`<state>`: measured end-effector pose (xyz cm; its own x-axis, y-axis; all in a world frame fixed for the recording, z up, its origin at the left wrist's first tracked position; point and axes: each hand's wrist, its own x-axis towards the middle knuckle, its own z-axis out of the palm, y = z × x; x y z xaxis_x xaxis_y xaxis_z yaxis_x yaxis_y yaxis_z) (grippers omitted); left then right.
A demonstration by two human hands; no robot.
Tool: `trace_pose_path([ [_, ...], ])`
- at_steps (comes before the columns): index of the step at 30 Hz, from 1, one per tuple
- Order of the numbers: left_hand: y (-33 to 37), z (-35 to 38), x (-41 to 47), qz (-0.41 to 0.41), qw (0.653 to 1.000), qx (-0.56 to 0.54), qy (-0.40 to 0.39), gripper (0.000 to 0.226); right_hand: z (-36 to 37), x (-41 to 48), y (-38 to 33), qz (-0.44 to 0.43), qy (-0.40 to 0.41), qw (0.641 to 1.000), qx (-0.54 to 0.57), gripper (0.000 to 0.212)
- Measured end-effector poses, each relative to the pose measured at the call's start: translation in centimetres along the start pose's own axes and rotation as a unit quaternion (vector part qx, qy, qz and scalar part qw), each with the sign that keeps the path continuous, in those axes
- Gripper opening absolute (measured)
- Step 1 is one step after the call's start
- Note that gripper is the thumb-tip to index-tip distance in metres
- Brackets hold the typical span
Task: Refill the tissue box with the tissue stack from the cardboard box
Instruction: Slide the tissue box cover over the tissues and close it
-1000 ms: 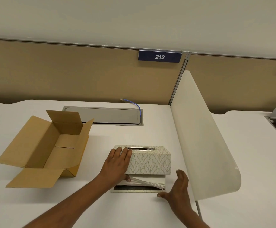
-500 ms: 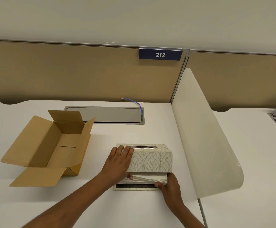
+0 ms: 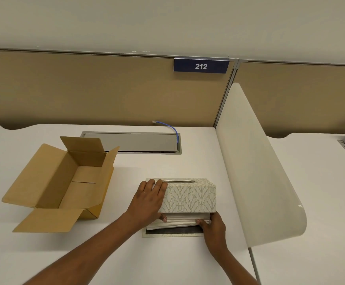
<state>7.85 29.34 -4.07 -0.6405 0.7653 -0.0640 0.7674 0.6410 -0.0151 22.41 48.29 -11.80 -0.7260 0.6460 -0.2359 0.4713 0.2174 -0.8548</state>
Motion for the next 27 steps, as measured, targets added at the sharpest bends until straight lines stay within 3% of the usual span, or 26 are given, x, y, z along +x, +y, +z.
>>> trace_pose_path([
  [4, 0.1, -0.1, -0.2, 0.000, 1.000, 0.008, 0.004, 0.117, 0.2, -0.3, 0.0, 0.000, 0.007, 1.000, 0.011, 0.035],
  [13, 1.1, 1.0, -2.4, 0.000, 1.000, 0.017, 0.011, 0.099, -1.7, -2.6, 0.6, 0.035, 0.052, 0.997, 0.050, 0.087],
  [15, 1.5, 1.5, -2.7, 0.002, 1.000, 0.027, 0.008, 0.096, -2.0, -3.2, 0.2, -0.005, 0.072, 0.997, 0.026, 0.101],
  [17, 1.8, 1.9, -3.0, 0.008, 0.999, 0.041, 0.008, 0.093, -2.2, -3.4, -0.1, -0.116, 0.077, 0.988, -0.066, 0.110],
  [20, 2.2, 2.6, -3.6, 0.024, 0.997, 0.070, 0.003, 0.085, -2.3, -3.2, -0.6, -0.281, 0.043, 0.932, -0.224, 0.114],
  [23, 2.7, 3.0, -4.0, 0.047, 0.993, 0.107, 0.002, 0.078, -2.4, -2.6, -0.9, -0.325, 0.005, 0.889, -0.322, 0.107],
  [27, 3.1, 3.2, -4.6, 0.066, 0.989, 0.125, 0.044, 0.034, -2.4, -2.3, 0.0, -0.331, -0.022, 0.873, -0.356, 0.097],
])
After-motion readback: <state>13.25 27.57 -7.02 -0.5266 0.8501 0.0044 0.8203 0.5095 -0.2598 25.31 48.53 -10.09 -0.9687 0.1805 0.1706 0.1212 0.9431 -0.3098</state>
